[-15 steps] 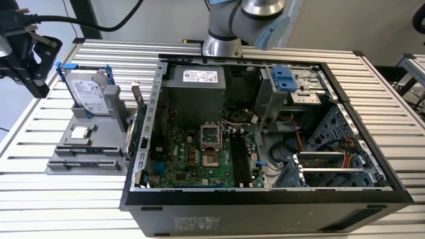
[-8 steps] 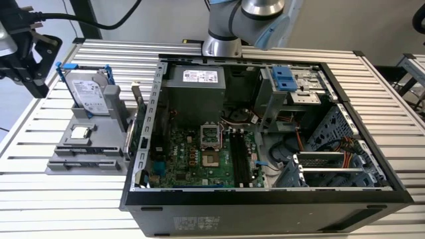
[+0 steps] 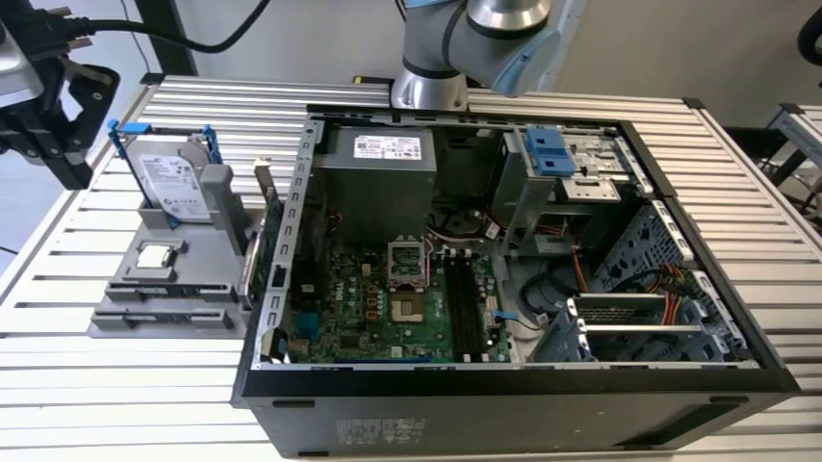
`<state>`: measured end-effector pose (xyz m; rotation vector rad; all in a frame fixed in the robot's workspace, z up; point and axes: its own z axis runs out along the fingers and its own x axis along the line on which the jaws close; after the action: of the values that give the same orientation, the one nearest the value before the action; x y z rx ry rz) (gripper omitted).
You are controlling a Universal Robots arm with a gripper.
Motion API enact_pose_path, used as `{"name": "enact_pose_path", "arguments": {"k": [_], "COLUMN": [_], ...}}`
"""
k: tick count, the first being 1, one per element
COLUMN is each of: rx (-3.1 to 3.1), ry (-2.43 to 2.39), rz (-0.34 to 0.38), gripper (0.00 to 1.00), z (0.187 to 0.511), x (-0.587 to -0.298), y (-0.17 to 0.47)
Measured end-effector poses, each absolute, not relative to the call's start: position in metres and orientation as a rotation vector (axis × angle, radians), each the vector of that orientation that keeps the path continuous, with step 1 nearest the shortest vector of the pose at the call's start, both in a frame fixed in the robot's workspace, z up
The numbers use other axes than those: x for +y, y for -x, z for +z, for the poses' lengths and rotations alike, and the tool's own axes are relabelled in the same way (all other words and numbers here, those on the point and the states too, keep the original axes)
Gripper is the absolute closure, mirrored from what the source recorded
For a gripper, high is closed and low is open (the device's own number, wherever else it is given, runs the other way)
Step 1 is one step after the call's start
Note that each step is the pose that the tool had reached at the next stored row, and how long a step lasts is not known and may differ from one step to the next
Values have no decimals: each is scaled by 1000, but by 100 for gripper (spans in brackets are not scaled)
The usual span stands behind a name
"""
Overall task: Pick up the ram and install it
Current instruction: 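Pick up the ram and move it above insertion slot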
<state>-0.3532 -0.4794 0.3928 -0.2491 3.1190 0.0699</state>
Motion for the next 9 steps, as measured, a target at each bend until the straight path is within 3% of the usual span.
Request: {"name": "enact_pose_path", "arguments": {"k": [9], "rx": [3109], "ry": [371], "rz": [65], "gripper": [100], "z": [393], "x": [-479], "y": [353]}}
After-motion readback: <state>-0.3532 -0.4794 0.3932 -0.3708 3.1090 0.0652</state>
